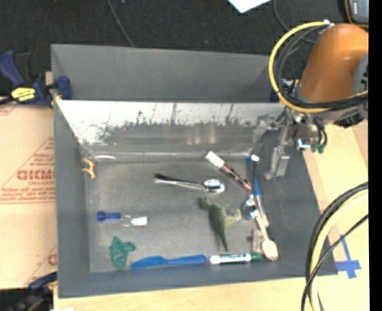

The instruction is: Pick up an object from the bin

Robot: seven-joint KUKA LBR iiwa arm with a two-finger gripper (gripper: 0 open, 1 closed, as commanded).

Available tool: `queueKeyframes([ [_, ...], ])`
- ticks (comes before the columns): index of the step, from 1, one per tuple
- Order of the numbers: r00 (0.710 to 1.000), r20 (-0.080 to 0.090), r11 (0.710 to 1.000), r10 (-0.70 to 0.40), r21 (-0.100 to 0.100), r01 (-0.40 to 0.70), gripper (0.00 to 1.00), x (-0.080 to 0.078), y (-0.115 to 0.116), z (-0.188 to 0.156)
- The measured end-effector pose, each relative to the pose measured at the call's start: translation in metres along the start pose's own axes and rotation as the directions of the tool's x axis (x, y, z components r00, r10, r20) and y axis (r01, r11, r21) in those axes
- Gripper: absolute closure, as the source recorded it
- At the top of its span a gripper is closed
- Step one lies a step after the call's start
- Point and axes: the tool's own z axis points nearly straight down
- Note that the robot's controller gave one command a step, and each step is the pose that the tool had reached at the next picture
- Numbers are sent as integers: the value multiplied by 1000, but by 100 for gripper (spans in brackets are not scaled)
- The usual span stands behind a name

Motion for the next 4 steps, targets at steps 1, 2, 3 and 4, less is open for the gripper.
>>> queueKeyframes([
  [1,1000,8,1000,-4,2,4,0,-1,1,-6],
  [2,997,6,997,81,-2,-81,0,-12,77,124],
  [3,999,21,999,39,4,-39,0,6,115,59],
  [4,984,1,984,180,1,-180,0,6,119,92],
])
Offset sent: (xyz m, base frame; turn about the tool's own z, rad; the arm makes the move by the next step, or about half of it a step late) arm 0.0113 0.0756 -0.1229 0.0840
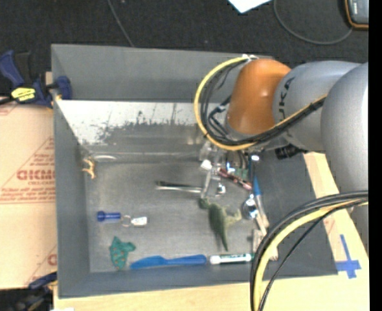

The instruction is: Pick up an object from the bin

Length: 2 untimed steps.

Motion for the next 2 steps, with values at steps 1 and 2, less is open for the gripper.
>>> queueKeyframes([
  [1,1000,24,1000,-11,1,11,0,15,18,29],
  [2,999,23,999,32,-3,-32,100,17,30,28],
])
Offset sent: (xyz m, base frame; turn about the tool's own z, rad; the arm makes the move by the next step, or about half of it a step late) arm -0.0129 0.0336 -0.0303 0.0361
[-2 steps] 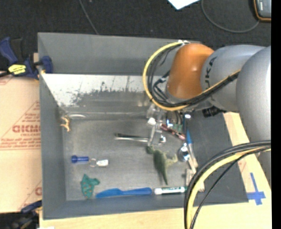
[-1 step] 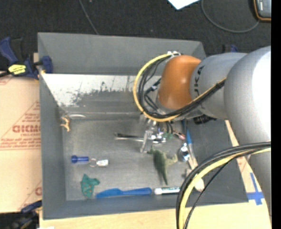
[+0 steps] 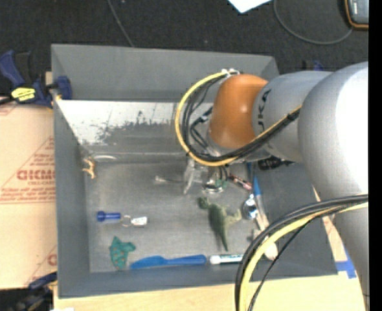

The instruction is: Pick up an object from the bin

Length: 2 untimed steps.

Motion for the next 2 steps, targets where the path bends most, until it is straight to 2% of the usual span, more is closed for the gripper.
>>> queueKeyframes([
  [2,1000,-4,1000,-1,2,1,100,1,-1,-9],
])
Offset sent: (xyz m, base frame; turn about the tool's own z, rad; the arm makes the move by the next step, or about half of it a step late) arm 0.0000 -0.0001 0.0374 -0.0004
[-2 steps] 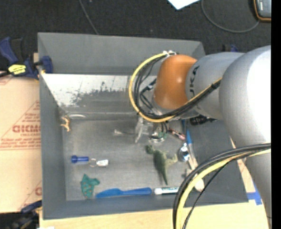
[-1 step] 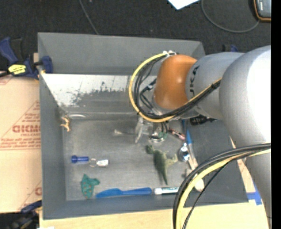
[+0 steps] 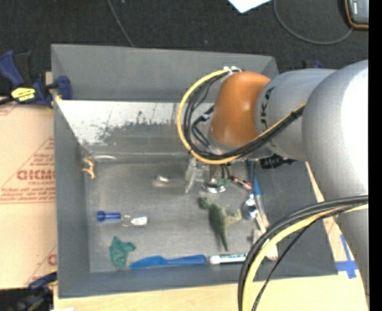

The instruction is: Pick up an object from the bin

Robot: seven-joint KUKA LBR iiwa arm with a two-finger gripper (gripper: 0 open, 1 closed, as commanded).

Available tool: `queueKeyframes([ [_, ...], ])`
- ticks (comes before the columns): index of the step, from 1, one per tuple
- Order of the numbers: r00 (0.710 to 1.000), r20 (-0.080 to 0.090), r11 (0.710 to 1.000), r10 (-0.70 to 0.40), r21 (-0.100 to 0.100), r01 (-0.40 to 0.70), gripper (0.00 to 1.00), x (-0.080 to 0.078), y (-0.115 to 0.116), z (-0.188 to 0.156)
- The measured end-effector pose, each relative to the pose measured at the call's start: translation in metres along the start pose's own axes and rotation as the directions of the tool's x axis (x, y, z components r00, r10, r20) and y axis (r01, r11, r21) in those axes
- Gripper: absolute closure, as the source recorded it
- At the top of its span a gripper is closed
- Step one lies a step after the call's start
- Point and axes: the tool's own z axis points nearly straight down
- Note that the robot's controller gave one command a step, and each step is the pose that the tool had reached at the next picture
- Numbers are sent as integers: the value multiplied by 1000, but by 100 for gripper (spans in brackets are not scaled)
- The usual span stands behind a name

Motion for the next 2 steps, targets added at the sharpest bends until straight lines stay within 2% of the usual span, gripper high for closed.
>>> queueKeyframes([
  [1,1000,-1,1000,0,0,0,100,0,0,-22],
  [2,1000,6,1000,-2,-3,2,100,-3,0,-49],
])
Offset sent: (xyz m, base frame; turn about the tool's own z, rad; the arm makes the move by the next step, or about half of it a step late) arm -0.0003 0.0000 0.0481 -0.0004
